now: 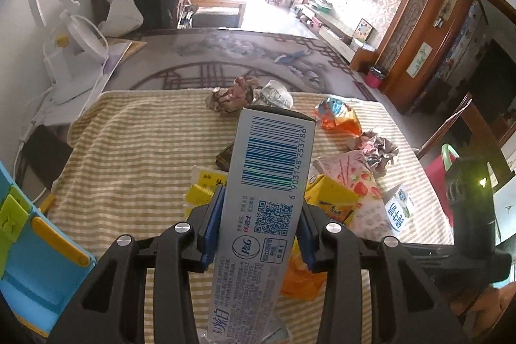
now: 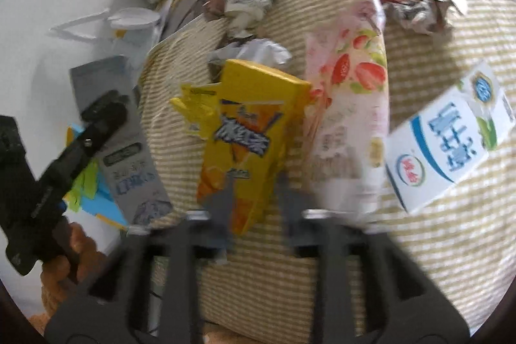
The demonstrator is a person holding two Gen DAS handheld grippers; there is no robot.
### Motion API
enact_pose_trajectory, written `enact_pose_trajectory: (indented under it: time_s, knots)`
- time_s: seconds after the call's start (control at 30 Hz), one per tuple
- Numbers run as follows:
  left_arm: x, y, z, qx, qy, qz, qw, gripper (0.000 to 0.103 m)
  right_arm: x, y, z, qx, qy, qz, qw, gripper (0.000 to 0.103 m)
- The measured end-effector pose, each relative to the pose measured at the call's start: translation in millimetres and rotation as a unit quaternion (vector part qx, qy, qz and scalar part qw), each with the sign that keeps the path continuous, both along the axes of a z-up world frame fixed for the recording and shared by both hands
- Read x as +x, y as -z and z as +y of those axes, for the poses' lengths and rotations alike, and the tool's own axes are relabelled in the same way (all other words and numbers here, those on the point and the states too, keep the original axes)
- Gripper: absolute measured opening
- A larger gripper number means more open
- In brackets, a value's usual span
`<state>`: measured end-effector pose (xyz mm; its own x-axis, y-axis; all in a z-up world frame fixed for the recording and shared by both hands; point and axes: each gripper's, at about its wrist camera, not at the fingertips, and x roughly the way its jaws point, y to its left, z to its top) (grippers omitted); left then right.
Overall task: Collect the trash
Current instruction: 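Grasp the white toothpaste box with the left tool while the right grasps the yellow iced-tea carton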
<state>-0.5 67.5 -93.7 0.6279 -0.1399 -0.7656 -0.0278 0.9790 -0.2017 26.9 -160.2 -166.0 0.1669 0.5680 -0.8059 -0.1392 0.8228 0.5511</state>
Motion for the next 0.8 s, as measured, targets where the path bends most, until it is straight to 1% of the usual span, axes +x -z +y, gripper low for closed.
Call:
enact_pose_trajectory:
  time_s: [0.03, 0.07, 0.1, 0.2, 0.37, 0.43, 0.5, 0.57, 0.63, 0.7, 0.8]
  knots:
    - [0, -2, 0, -0.001, -0.001, -0.003, 1.0, 0.038, 0, -2, 0, -0.005, 0.001, -0.004, 1.0, 0.054]
    - [0, -4, 0, -0.003, -0.002, -0.005, 1.0, 0.038, 0, -4, 0, -0.009, 0.002, -0.008, 1.0, 0.057]
    - [-1, -6, 0, -0.005, -0.004, -0.007, 1.0, 0.038, 0, -6, 0, -0.011, 0.003, -0.011, 1.0, 0.062]
    - [-7, -12, 4, -0.008, -0.011, -0.02, 0.9997, 0.038, -5, -12, -2, -0.014, 0.008, -0.026, 1.0, 0.07]
    - [-20, -14, 13, 0.0, -0.031, -0.023, 0.9993, 0.038, -5, -5, 11, -0.019, 0.0, -0.015, 1.0, 0.071]
    - [-24, -13, 18, 0.001, -0.038, -0.022, 0.999, 0.038, -4, -2, 21, -0.025, -0.008, -0.014, 1.0, 0.073]
    - [-28, -13, 21, 0.001, -0.042, -0.021, 0.9989, 0.038, -1, -1, 30, -0.028, -0.01, -0.018, 0.999, 0.08]
    - [-30, -11, 24, -0.002, -0.046, -0.017, 0.9988, 0.038, 6, 4, 38, -0.032, -0.009, -0.017, 0.999, 0.083]
    - [-31, -9, 24, -0.006, -0.046, -0.013, 0.9988, 0.038, 13, 13, 43, -0.03, -0.003, -0.007, 1.0, 0.083]
    - [-32, -9, 21, -0.006, -0.042, -0.011, 0.999, 0.038, 15, 17, 45, -0.023, -0.005, -0.006, 1.0, 0.067]
    - [-31, -11, 15, -0.002, -0.031, -0.013, 0.9994, 0.038, 11, 9, 42, -0.011, -0.02, -0.027, 0.999, 0.066]
